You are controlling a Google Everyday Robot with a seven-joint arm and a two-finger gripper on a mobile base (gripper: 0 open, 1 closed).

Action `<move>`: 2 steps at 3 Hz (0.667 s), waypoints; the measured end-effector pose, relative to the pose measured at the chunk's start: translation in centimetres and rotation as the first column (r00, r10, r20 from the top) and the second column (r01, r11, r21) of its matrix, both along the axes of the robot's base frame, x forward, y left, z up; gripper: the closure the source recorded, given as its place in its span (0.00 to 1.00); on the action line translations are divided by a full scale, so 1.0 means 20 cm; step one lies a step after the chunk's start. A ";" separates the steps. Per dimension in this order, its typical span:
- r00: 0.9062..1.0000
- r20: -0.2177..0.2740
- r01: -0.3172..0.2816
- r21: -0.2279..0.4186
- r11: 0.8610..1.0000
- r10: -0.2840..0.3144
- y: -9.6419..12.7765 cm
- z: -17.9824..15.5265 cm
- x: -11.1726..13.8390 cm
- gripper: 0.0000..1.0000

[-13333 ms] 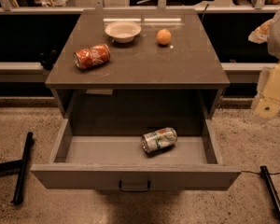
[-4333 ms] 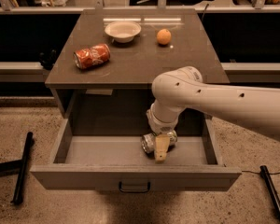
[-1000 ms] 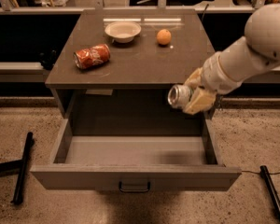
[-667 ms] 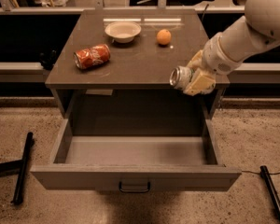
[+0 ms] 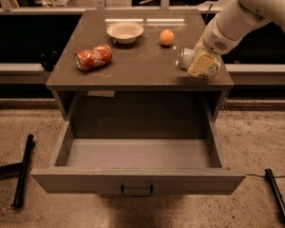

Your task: Pick 7up can from top drawer and place on counter

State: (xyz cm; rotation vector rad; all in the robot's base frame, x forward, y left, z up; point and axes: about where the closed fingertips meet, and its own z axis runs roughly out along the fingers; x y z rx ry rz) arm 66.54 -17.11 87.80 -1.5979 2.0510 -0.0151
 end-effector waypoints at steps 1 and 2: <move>1.000 -0.023 0.016 0.005 1.000 -0.015 0.02 -0.02 0.07 0.75; 0.998 -0.062 0.004 0.022 1.000 -0.002 0.08 -0.07 0.13 0.42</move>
Offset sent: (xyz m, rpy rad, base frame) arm 0.0351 0.0183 -0.0143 0.0350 0.0796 -0.0027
